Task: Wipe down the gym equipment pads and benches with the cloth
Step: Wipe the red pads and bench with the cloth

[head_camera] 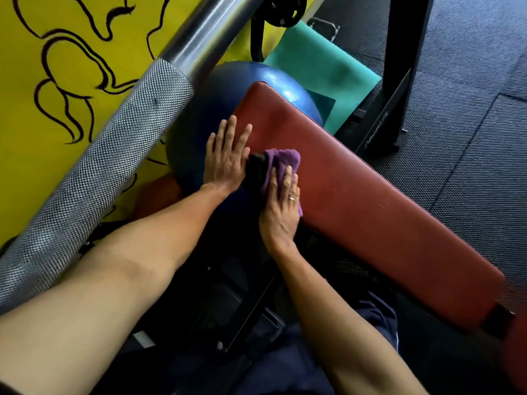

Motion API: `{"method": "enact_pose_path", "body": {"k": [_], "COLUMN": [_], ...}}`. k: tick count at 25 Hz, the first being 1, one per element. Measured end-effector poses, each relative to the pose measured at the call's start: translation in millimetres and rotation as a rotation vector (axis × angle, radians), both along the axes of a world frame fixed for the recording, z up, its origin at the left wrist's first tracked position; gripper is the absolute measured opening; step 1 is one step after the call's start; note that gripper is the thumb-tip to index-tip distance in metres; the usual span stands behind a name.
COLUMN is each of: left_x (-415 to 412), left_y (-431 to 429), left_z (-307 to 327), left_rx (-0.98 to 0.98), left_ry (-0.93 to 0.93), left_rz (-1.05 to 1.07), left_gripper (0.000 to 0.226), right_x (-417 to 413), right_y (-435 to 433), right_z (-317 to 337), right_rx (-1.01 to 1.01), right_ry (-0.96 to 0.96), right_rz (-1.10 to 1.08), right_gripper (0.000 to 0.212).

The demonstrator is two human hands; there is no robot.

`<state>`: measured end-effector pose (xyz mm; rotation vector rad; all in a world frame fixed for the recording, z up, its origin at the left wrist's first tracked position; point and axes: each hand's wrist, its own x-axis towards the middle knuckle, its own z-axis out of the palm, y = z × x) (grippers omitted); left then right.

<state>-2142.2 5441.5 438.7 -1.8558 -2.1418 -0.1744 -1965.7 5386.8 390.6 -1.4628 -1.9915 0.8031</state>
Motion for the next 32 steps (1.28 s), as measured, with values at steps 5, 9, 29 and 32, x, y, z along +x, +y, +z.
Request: {"method": "enact_pose_path", "body": {"k": [5,9,29,32], "left_x": [6.1,4.5,71.3,85.4], "left_y": [-2.6,-4.5,65.6,83.0], "left_z": [-4.0,-7.6,-24.5,-25.1], "left_rx": [-0.008,0.004,-0.151,-0.19], "left_ry": [0.012,0.015,0.01,0.01], "left_rz": [0.043,0.015,-0.301,-0.325], "left_gripper": [0.054,0.053,0.054,0.055], "right_x": [39.2,-19.6,76.2,135.0], "right_y": [-20.6,18.7,44.7,23.7], "right_z": [-28.8,5.0,-22.9,-57.9], "right_rx": [-0.106,-0.123,-0.113,-0.13], "right_ry": [-0.037,-0.018,-0.147,-0.277], "right_rz": [-0.073,-0.005,0.076,0.031], "right_gripper": [0.101,0.099,0.071,0.069]}}
